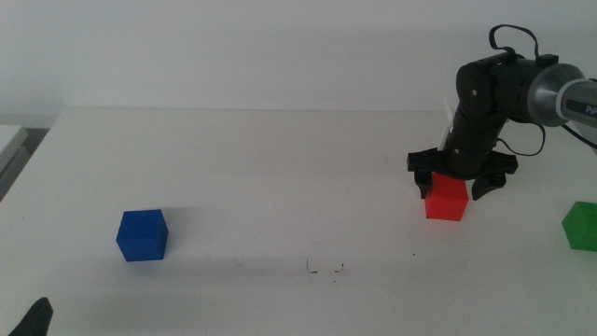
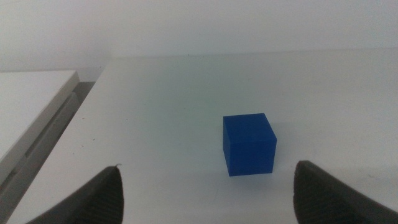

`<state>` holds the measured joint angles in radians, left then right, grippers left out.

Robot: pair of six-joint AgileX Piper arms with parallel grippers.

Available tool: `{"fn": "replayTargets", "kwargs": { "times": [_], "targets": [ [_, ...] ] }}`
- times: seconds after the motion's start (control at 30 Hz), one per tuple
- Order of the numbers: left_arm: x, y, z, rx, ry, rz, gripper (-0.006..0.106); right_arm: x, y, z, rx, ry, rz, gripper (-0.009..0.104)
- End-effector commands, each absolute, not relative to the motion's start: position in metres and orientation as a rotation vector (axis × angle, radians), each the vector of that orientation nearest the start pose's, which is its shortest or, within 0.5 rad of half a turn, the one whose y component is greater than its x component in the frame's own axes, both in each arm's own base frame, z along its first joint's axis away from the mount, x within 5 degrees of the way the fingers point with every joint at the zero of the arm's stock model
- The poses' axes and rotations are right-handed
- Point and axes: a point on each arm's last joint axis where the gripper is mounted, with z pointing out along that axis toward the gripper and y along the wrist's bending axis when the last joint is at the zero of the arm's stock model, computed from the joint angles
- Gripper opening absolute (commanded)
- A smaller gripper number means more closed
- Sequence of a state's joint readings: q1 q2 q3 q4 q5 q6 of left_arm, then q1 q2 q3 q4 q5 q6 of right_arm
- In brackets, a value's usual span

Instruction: Stack red cubes first, then green, then blue cubes in a specific spot.

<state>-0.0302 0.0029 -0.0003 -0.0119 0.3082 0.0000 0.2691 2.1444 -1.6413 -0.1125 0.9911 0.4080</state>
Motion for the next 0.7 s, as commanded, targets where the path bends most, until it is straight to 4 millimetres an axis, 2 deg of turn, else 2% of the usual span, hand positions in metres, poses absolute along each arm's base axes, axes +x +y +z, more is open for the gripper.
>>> {"fn": "replayTargets", "kwargs": {
  "times": [0.0,0.07,0.17,0.23,0.33,0.47,0.57,0.67],
  "targets": [
    [0.054,-0.002,0.187,0.016,1.779,-0.034,0.094,0.427,0.112,0.171,0.108,2.931,-0.063,0.065],
    [0.054,-0.002,0.187,0.016,1.779,-0.034,0.094,0.426,0.113,0.171,0.122,2.930,-0.061,0.050],
    [0.054,-0.002,0.187,0.016,1.779,-0.034,0.094,0.421,0.120,0.174,0.103,2.950,-0.072,0.020],
    [0.054,-0.002,0.187,0.016,1.779,-0.034,0.094,0.417,0.127,0.187,0.071,2.938,-0.082,0.006],
    [0.054,-0.002,0.187,0.016,1.779,-0.034,0.094,0.411,0.142,0.217,0.053,2.888,-0.091,0.004],
    [0.054,-0.002,0.187,0.016,1.779,-0.034,0.094,0.398,0.183,0.249,-0.037,2.831,-0.105,0.004],
    [0.054,-0.002,0.187,0.016,1.779,-0.034,0.094,0.384,0.219,0.254,-0.132,2.805,-0.057,0.004],
    [0.054,-0.002,0.187,0.016,1.779,-0.034,0.094,0.368,0.249,0.248,-0.152,2.817,-0.015,0.004]
  ]
}}
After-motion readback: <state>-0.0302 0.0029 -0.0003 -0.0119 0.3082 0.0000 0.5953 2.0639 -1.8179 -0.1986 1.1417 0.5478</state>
